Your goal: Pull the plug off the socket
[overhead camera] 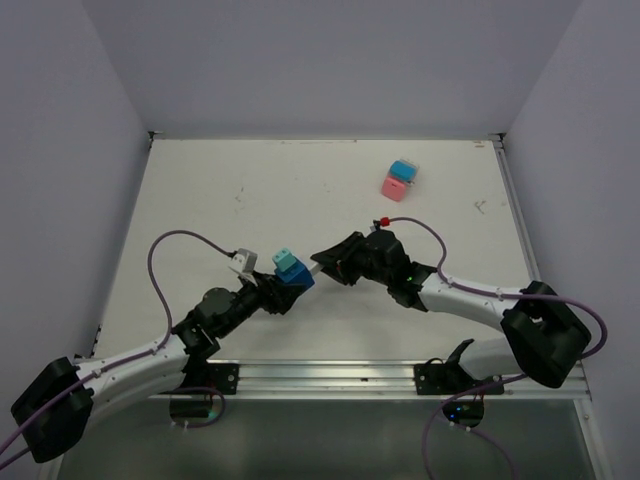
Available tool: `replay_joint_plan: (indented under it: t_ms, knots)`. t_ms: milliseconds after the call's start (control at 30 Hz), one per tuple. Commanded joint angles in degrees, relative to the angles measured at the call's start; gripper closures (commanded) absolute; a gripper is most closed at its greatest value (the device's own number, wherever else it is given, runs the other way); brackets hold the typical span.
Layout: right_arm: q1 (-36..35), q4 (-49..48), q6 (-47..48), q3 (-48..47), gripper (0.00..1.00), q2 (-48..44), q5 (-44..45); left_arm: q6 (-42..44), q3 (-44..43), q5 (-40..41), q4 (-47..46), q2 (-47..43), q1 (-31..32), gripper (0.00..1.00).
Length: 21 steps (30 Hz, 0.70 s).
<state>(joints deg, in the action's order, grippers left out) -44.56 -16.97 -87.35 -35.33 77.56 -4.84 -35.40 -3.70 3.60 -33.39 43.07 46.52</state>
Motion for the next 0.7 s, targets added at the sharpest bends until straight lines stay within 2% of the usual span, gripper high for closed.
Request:
replay_joint_plan:
  t_ms: [0,333,667]
  knots:
    - [4.6,-0.1,0.8,-0.1,1.0,-3.1,11.7,-2.0,3.6,3.7,-2.2,-1.9,-0.1,1.0]
    - [6.8,5.0,-0.6,-1.1,1.0,-4.4,21.2,-2.3,3.7,4.9,-1.7,0.2,-0.1,1.0]
    - [10.7,5.6,-2.1,-1.9,1.0,-2.9,23.0,-2.3,3.7,5.3,-1.6,-0.4,0.0,1.0]
